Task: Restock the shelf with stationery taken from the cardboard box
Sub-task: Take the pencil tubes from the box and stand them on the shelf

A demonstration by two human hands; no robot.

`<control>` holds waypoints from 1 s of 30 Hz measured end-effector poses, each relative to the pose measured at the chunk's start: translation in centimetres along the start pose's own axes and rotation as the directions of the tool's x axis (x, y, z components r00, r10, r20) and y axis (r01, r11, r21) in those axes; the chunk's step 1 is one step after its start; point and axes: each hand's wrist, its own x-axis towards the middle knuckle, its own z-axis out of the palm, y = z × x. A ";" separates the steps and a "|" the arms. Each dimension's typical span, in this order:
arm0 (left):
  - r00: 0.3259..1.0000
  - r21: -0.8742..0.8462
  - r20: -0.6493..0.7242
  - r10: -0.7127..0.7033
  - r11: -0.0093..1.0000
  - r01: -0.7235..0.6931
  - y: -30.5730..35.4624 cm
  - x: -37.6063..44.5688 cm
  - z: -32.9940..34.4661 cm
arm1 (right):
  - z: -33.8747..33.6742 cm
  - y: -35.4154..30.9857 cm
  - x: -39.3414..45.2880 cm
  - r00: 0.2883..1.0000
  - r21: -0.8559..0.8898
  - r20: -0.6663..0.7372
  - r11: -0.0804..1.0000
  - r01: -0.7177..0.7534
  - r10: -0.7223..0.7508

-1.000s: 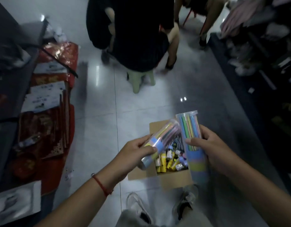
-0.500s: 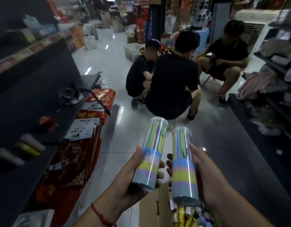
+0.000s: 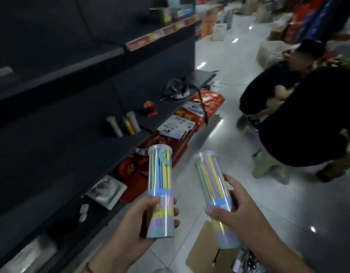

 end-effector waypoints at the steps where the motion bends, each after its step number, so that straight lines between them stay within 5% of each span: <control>1: 0.998 0.021 -0.026 0.051 0.999 -0.050 0.5 0.0 -1.1 | 1.0 -0.3 0.9 0.998 -0.073 0.032 0.996 0.057 -0.055; 6: 0.960 0.151 -0.091 0.265 0.957 -0.250 5.6 1.7 -6.1 | 5.9 -3.5 5.9 0.960 -0.399 0.179 0.875 0.273 -0.217; 10: 0.901 0.266 -0.141 0.410 0.893 -0.364 11.5 5.1 -9.0 | 10.6 -6.4 11.7 0.928 -0.437 0.218 0.820 0.369 -0.301; 21: 0.717 0.577 0.029 0.696 0.575 -0.581 34.7 13.5 -17.0 | 23.1 -19.2 29.7 0.951 0.154 0.152 0.957 0.245 -0.268; 26: 0.590 0.601 -0.045 0.806 0.494 -0.628 44.0 18.7 -18.3 | 25.9 -27.3 39.8 0.912 0.340 0.300 0.925 0.171 -0.279; 30: 0.587 0.617 -0.068 0.806 0.497 -0.610 45.8 20.2 -19.5 | 26.6 -28.3 42.4 0.888 0.392 0.371 0.912 0.116 -0.273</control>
